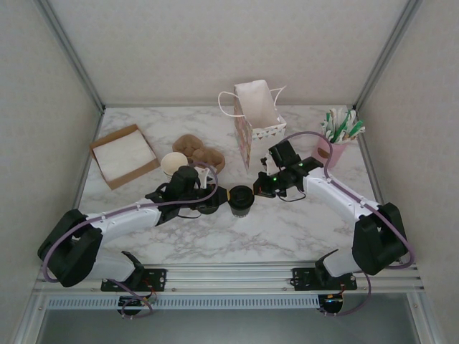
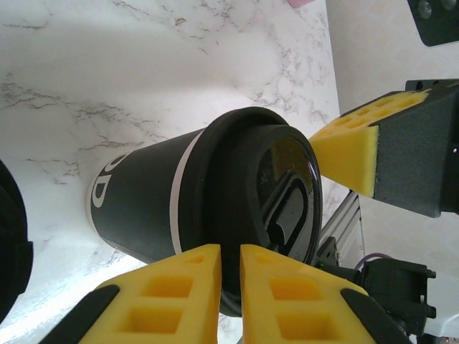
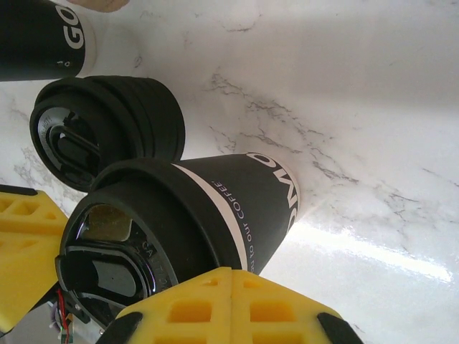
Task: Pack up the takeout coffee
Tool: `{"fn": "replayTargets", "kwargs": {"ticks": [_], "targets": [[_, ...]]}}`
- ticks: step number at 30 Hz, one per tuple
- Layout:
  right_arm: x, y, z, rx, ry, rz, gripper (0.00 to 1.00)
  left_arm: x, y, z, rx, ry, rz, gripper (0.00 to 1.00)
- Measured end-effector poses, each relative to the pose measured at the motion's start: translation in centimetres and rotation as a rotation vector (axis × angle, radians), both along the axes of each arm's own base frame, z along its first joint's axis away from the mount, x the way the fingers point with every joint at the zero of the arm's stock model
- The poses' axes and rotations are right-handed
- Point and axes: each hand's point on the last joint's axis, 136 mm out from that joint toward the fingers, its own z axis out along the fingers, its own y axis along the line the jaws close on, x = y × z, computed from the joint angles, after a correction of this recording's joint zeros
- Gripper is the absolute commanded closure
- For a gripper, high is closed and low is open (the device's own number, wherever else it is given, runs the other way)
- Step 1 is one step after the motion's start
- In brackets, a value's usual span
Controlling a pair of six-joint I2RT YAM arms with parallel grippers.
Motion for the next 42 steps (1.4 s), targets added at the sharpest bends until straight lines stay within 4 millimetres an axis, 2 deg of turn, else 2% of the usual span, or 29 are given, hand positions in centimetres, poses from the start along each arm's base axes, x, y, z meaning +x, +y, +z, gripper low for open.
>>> {"fn": "replayTargets", "kwargs": {"ticks": [28, 42], "targets": [[0.37, -0.08, -0.37, 0.0, -0.008, -0.016, 1.0, 0.06, -0.24, -0.45, -0.001, 0.007, -0.009, 0.86], [-0.58, -0.61, 0.3, -0.018, -0.002, -0.024, 1.0, 0.0, 0.12, -0.33, 0.016, 0.002, 0.003, 0.85]]}}
